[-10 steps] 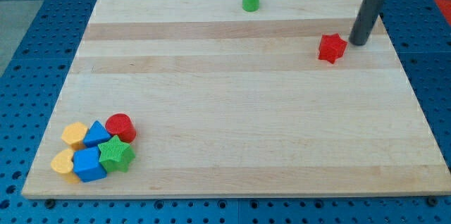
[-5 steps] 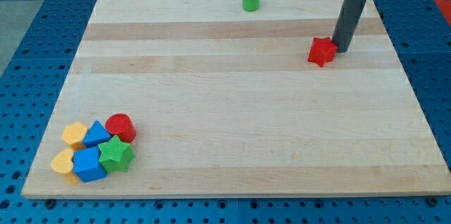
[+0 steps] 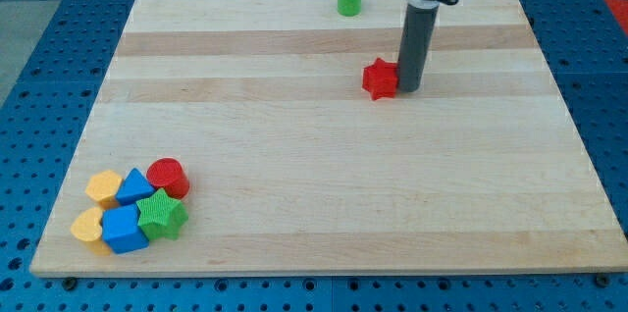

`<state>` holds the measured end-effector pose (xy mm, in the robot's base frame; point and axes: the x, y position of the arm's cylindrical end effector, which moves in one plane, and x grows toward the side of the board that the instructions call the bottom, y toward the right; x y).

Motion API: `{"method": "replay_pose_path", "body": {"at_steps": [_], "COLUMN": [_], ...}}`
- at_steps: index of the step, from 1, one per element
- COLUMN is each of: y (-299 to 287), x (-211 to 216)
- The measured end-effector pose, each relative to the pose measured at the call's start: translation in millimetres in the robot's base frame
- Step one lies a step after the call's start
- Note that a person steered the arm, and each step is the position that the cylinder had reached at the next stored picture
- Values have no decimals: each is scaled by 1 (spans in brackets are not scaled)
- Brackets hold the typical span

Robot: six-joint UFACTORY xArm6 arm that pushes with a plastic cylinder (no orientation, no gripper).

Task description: Move the red star to the top center

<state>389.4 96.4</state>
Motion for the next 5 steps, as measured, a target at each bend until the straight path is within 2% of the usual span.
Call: {"method": "replay_pose_path", "body": {"at_steps": [2,4,5], "y": [-62,-100,-142], "x": [-3,-36,-30]}}
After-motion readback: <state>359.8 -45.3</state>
